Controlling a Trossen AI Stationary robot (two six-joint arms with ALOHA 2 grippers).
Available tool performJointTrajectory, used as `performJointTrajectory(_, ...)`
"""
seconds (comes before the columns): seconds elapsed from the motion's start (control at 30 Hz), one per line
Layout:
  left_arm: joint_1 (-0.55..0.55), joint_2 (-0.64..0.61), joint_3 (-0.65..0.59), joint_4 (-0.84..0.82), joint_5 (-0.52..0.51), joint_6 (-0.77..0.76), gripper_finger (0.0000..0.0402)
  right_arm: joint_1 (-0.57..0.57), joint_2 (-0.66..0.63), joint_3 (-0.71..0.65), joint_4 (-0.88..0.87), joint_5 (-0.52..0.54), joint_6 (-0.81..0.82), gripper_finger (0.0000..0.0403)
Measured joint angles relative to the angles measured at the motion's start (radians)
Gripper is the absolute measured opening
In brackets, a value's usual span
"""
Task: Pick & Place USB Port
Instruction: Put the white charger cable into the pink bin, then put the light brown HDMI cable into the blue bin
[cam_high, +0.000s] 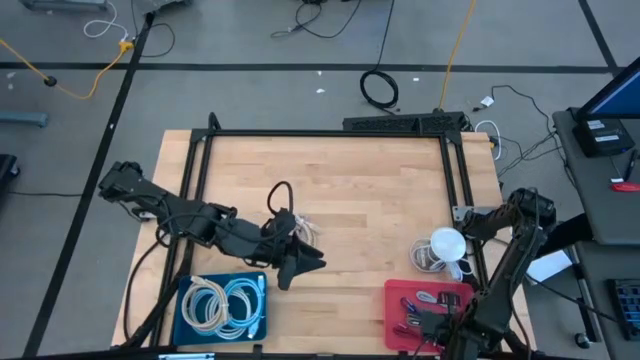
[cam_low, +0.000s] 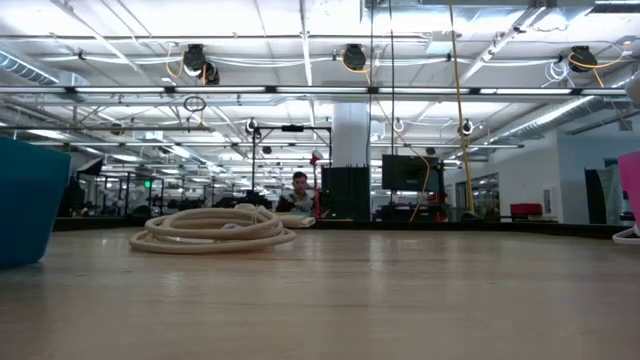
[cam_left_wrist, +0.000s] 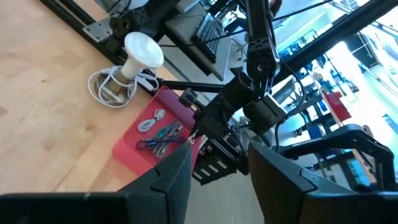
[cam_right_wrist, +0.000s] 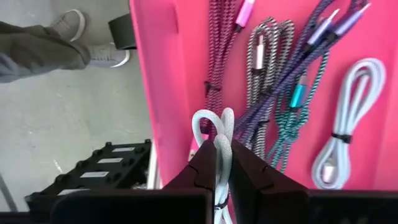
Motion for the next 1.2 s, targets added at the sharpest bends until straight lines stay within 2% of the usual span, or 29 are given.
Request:
performJointTrajectory(0.4, -0.012, 0.000, 0.000, -0.016, -0.004, 0.003, 0.0161, 0.000, 0.000, -0.001, 0.029, 0.015, 0.003, 0.0012)
performJointTrajectory(0.47, -0.013, 0.000, 0.000, -0.016, -0.004, 0.003, 0.0161, 0.000, 0.000, -0.001, 0.071, 0.015, 0.003, 0.0029)
performJointTrajectory(0.7, -0.027, 0.000, 0.000, -0.022, -0.002, 0.006, 0.0161, 0.006, 0.000, -0.001, 0.143, 0.013, 0.035, 0.0129)
performJointTrajectory(0.8, -0.030, 0.000, 0.000, -0.022, 0.001, 0.010, 0.0161, 0.006, 0.000, -0.001, 0.142, 0.013, 0.055, 0.0151)
performJointTrajectory(0.93, -0.034, 0.000, 0.000, -0.022, 0.001, 0.010, 0.0161, 0.000, -0.003, -0.002, 0.168, 0.017, 0.080, 0.0160)
performJointTrajectory(1.03, -0.037, 0.000, 0.000, -0.021, 0.000, 0.011, 0.0161, -0.046, -0.035, -0.003, 0.287, 0.028, 0.054, 0.0157)
performJointTrajectory(1.2, -0.041, 0.000, 0.000, 0.021, -0.004, 0.027, 0.0161, -0.178, -0.148, -0.002, 0.653, 0.199, -0.167, 0.0149)
